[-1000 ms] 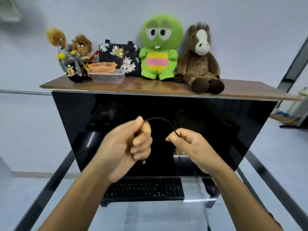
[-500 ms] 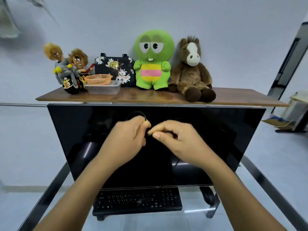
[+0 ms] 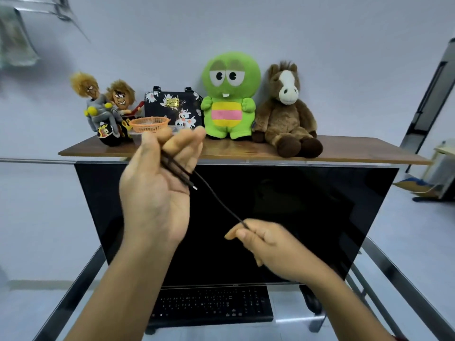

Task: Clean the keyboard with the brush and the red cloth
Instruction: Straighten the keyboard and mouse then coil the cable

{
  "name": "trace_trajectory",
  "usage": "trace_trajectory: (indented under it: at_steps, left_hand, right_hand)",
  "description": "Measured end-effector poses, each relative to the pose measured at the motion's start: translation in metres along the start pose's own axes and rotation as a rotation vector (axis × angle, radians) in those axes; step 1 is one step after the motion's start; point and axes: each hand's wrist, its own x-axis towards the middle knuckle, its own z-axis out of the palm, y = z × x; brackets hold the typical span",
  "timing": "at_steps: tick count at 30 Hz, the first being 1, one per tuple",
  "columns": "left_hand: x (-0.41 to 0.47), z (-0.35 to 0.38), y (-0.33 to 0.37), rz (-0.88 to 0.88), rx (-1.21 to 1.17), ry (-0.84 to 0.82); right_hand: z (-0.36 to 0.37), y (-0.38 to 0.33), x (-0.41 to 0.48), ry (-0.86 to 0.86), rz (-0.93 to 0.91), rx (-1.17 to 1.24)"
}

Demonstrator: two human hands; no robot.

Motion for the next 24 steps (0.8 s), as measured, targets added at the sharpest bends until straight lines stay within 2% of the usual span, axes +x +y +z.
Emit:
trace_trajectory:
  at_steps: [1, 3, 4, 5, 6, 7, 9, 12, 15, 18, 20, 21, 23, 24]
  left_hand:
    - [0.006, -0.007, -0.009, 0.098, 0.244, -0.026]
    - [0.008, -0.026, -0.028, 0.297, 0.992, -0.169]
    - [0.004, -0.035, -0.036, 0.315, 1.319, -0.306]
    - [-0.003, -0.043, -0.044, 0.256, 1.519, -0.422]
    - [-0.011, -0.047, -0.05, 0.145, 1.58, -0.481]
    - [-0.02, -0.047, -0.053, -0.036, 1.517, -0.486]
    - [-0.038, -0.042, -0.054, -0.423, 1.22, -0.437]
    - [-0.058, -0.027, -0.047, -0.716, 0.791, -0.368]
    - [-0.061, -0.008, -0.041, -0.757, 0.237, -0.158]
    - [-0.043, 0.001, -0.048, -0.579, -0.062, 0.087]
    - [-0.028, -0.002, -0.055, -0.422, 0.035, 0.13]
    - [-0.024, -0.007, -0.059, -0.342, 0.229, 0.086]
    - [-0.025, -0.022, -0.067, -0.166, 0.867, -0.147]
    - [-0.029, -0.029, -0.071, -0.102, 1.139, -0.305]
  right_hand:
    - [0.002, -0.002, -0.002, -0.038, -0.001, -0.048]
    - [0.005, -0.009, -0.003, -0.063, -0.056, -0.159]
    - [0.003, -0.016, -0.002, -0.052, -0.099, -0.206]
    - [0.0, -0.021, -0.002, -0.027, -0.143, -0.235]
    - [-0.007, -0.026, 0.0, 0.016, -0.185, -0.244]
    - [-0.015, -0.028, 0.003, 0.07, -0.211, -0.237]
    - [-0.037, -0.027, 0.006, 0.171, -0.193, -0.186]
    - [-0.054, -0.013, 0.006, 0.257, -0.086, -0.081]
    - [-0.036, 0.005, 0.002, 0.246, -0.058, -0.019]
    - [-0.007, 0.012, -0.002, 0.165, -0.005, -0.011]
    - [0.004, 0.009, -0.008, -0.014, 0.07, -0.098]
    - [0.007, 0.007, -0.012, -0.098, 0.076, -0.17]
    - [0.007, 0.001, -0.016, -0.16, 0.003, -0.33]
    - [0.001, -0.004, -0.017, -0.132, -0.068, -0.391]
